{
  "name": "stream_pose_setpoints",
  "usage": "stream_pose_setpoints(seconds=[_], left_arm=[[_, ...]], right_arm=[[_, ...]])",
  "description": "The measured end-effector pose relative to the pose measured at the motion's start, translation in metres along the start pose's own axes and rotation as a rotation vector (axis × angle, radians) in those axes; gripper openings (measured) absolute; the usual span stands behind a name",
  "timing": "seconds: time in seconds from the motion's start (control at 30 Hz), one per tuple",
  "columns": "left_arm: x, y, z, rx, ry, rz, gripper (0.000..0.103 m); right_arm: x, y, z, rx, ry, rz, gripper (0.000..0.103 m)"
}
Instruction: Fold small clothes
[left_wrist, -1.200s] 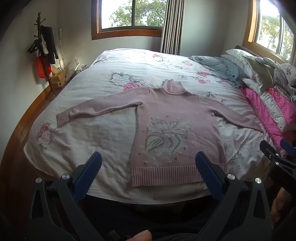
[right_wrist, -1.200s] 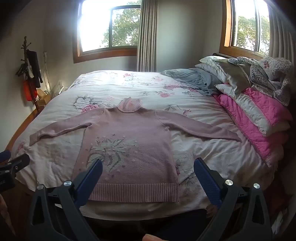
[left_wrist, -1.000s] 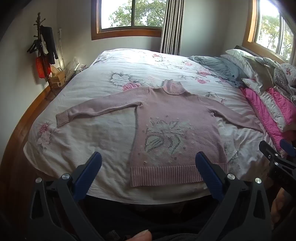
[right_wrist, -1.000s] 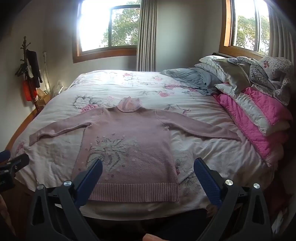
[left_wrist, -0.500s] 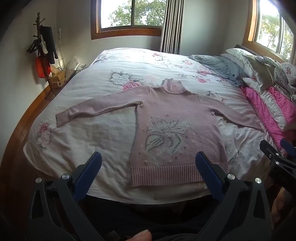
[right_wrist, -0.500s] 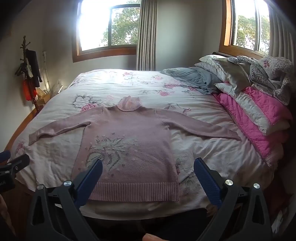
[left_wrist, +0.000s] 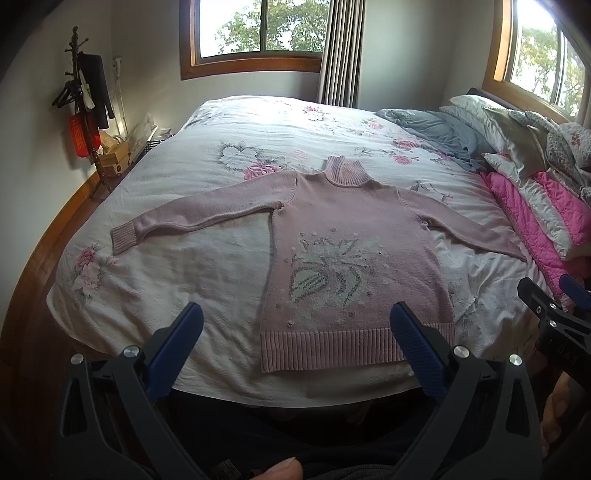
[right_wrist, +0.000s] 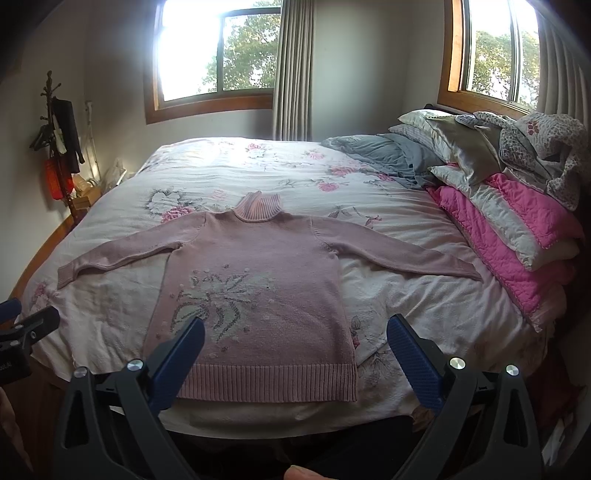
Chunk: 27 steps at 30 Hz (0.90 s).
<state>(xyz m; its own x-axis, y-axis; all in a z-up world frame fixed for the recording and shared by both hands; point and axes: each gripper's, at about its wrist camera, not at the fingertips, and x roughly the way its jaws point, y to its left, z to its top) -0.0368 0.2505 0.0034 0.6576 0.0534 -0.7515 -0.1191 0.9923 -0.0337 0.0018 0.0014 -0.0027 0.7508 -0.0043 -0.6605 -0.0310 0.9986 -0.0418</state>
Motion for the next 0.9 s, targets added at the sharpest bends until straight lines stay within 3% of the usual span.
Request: stream_pose_setpoints(seconds=[0.9], left_arm=[[0.0042,-0.0023,0.0024,0.006,0.007,-0.002,0.100]], right_arm=[[0.0025,0.0024,0.0027,-0.005,0.006,0.001,0.099]])
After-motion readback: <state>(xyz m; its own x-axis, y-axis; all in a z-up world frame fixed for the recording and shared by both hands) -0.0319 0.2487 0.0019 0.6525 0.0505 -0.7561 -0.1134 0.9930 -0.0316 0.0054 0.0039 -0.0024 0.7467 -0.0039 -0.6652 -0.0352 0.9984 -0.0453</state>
